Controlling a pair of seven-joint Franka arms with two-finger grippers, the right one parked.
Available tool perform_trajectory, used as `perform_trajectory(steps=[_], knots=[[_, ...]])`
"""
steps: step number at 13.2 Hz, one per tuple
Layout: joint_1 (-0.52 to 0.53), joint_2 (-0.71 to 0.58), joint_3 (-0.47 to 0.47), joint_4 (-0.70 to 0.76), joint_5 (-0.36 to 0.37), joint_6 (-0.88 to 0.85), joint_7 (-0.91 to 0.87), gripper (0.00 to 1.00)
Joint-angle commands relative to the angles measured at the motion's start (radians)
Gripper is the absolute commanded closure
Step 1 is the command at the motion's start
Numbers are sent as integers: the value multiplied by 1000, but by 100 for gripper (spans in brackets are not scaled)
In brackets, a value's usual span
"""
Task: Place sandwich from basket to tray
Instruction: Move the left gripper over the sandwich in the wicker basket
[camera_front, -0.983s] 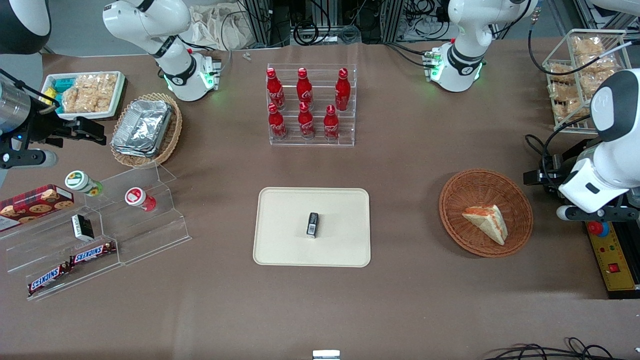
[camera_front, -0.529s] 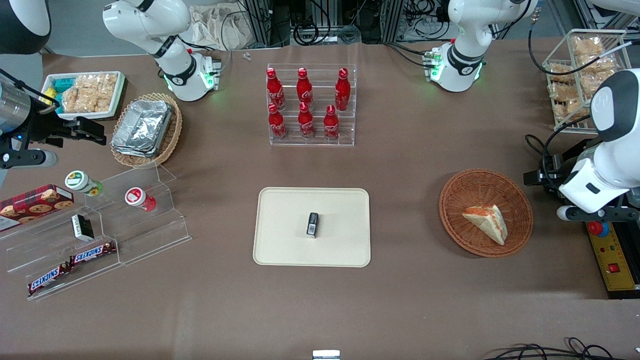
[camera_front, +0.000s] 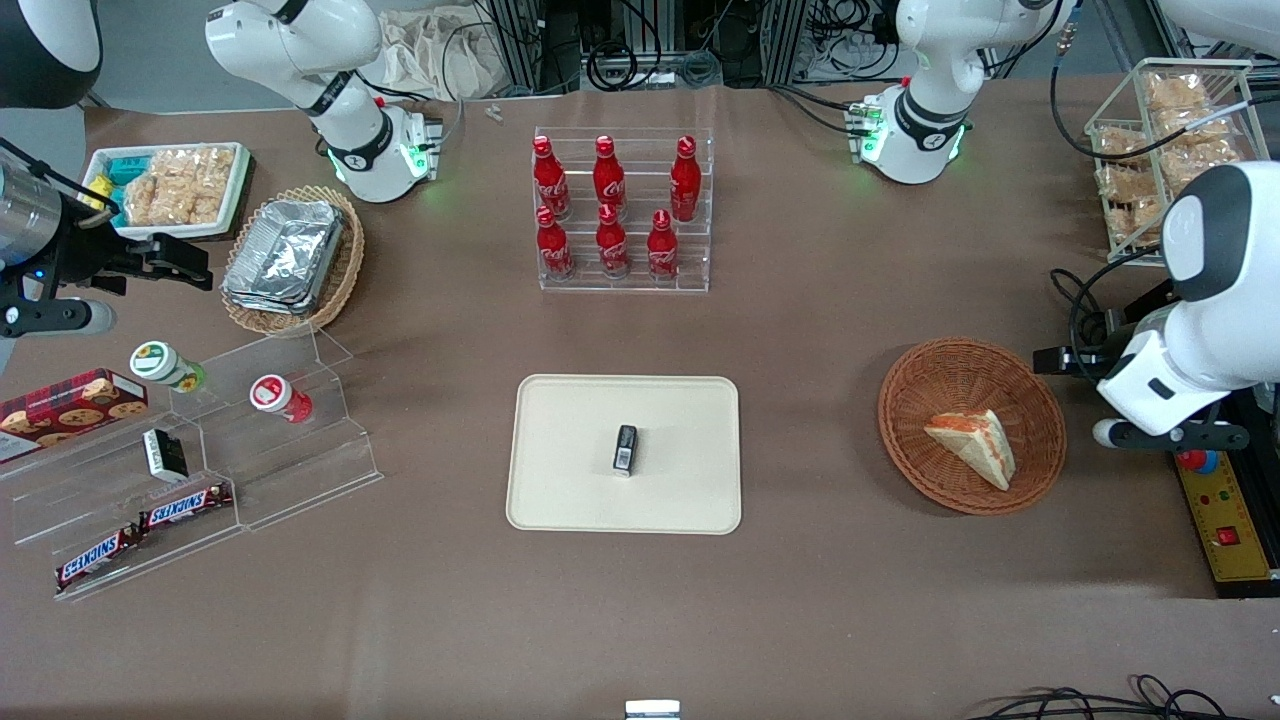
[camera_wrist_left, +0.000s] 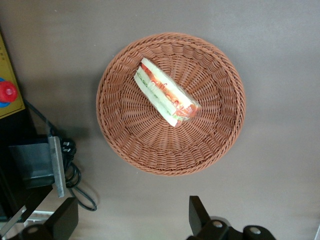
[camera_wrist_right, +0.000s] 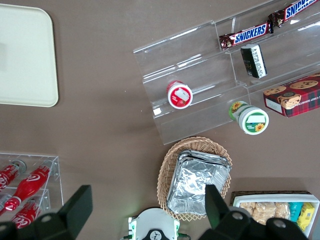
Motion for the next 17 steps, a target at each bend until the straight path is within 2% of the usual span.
perform_trajectory(steps=[1, 10, 12, 17], knots=[[-11, -11, 2, -103, -3, 99, -13, 1], [-36, 46, -1, -48, -2, 69, -93, 1], [-40, 46, -2, -37, -6, 64, -200, 1], [-37, 67, -7, -60, -108, 81, -219, 1]])
